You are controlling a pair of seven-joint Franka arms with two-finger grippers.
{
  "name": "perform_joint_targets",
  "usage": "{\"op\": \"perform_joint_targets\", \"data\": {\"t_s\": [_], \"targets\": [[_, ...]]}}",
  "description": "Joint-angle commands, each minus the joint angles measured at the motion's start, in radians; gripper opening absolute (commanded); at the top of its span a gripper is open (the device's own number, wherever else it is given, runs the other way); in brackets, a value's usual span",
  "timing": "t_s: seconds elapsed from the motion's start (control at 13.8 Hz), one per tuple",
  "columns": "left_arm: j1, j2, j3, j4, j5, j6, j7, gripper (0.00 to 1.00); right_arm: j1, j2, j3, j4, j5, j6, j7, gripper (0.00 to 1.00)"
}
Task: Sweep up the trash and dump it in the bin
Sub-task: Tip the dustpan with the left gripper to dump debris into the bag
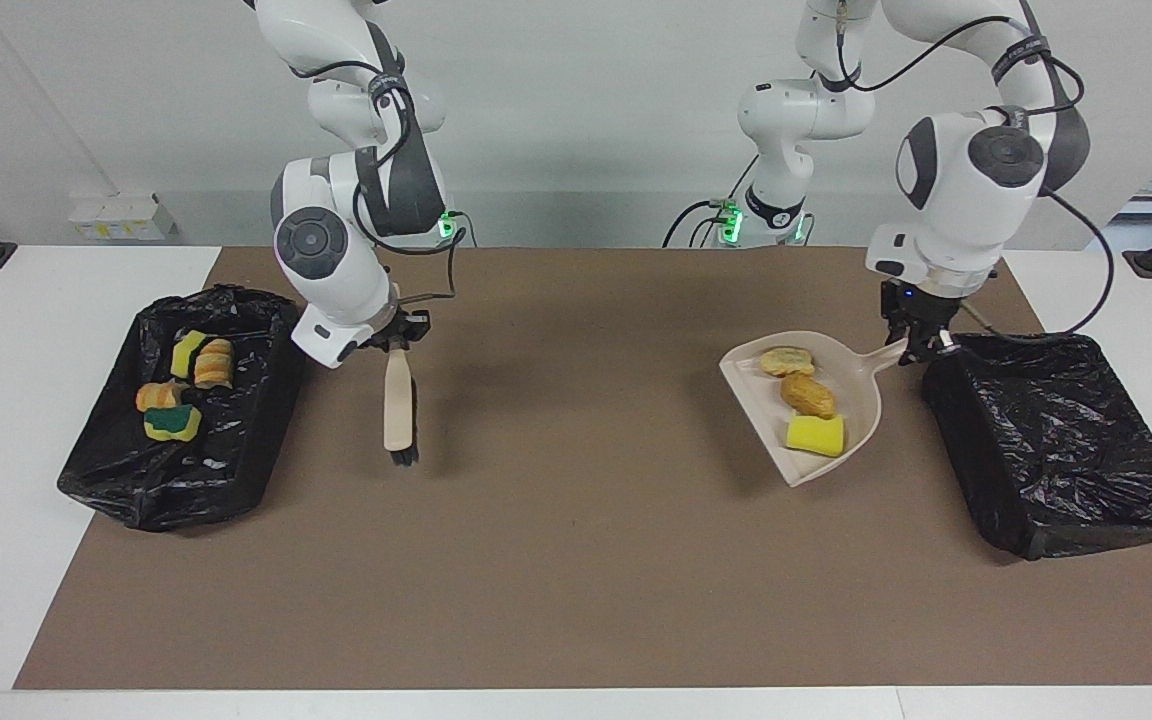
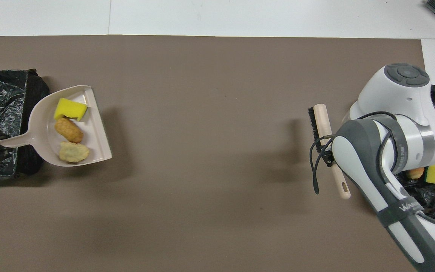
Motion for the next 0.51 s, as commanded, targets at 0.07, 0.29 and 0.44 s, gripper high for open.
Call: {"op": "perform_joint_targets", "data": {"t_s": [0.07,0.29,0.44], "targets": [[0.18,0.039,-0.016,0.099,-0.003,0.035,0.177,0.0,-0.01,-0.076,0.015,-0.042,-0.008,-0.056,0.018,0.0],[0.268,0.125,-0.016,0.251,0.009,0.051,0.324,0.0,-0.01,-0.124,0.015,-0.091,-0.006,-0.051,0.018,0.0],[0.291,0.19,-0.015,0.357,0.053,0.054,0.415,0.0,-0.019,-0.161,0.016,-0.154,0.005,-0.014,0.018,0.0]]}}
